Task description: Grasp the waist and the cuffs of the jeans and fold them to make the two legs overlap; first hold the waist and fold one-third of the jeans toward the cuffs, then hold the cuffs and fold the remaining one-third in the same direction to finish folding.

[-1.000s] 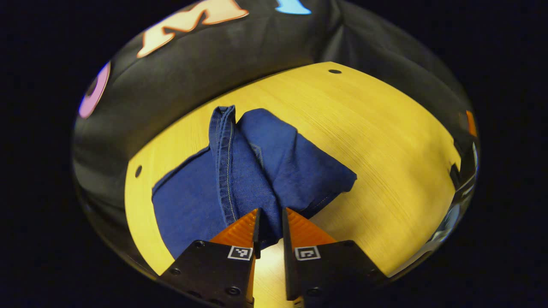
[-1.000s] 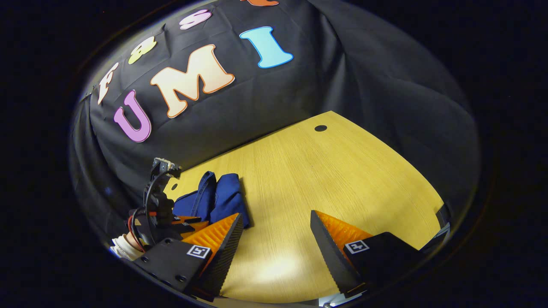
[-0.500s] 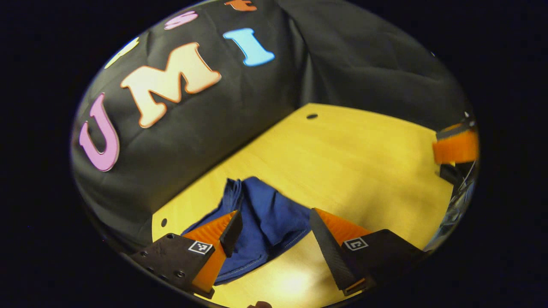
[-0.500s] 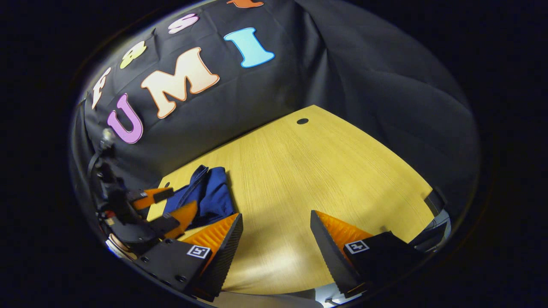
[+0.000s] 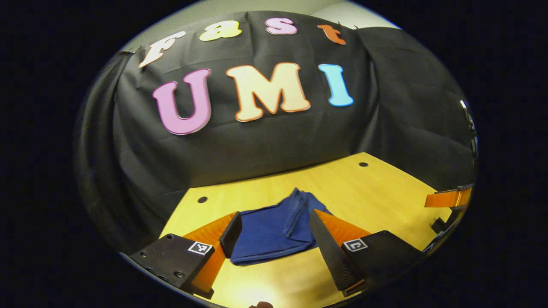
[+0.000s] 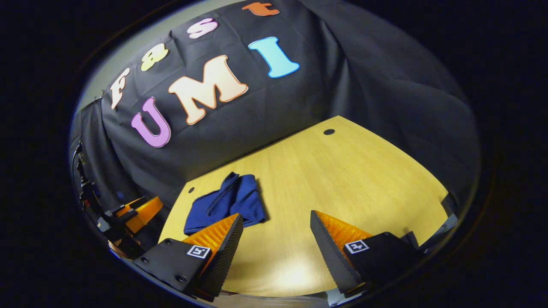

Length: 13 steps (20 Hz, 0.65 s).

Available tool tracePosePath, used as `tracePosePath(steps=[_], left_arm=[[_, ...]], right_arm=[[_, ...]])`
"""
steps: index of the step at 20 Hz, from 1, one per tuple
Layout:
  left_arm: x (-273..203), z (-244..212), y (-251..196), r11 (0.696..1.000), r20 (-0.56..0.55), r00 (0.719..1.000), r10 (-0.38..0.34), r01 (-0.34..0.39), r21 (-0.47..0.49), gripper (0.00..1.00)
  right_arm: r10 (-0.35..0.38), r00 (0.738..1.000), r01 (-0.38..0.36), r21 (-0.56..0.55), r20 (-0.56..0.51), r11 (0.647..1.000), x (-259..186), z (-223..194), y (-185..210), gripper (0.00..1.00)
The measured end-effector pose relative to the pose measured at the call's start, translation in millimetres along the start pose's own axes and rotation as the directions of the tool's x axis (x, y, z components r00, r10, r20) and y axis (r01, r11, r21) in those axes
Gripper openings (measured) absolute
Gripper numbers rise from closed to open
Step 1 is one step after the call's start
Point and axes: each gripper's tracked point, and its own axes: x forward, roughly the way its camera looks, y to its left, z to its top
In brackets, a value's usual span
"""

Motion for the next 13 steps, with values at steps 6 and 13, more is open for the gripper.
tracePosePath(steps=[6,13], left_arm=[[-28,-42,74,0.993,-0.046,0.996,0.078,-0.082,-0.088,0.95],[-36,-49,99,0.992,-0.039,0.999,-0.028,0.023,-0.122,0.95]], right_arm=[[0.062,0.998,-0.061,-0.035,0.025,0.998,-9,-13,75,0.98],[0.095,0.994,-0.088,-0.101,0.061,0.991,-35,-29,152,0.98]])
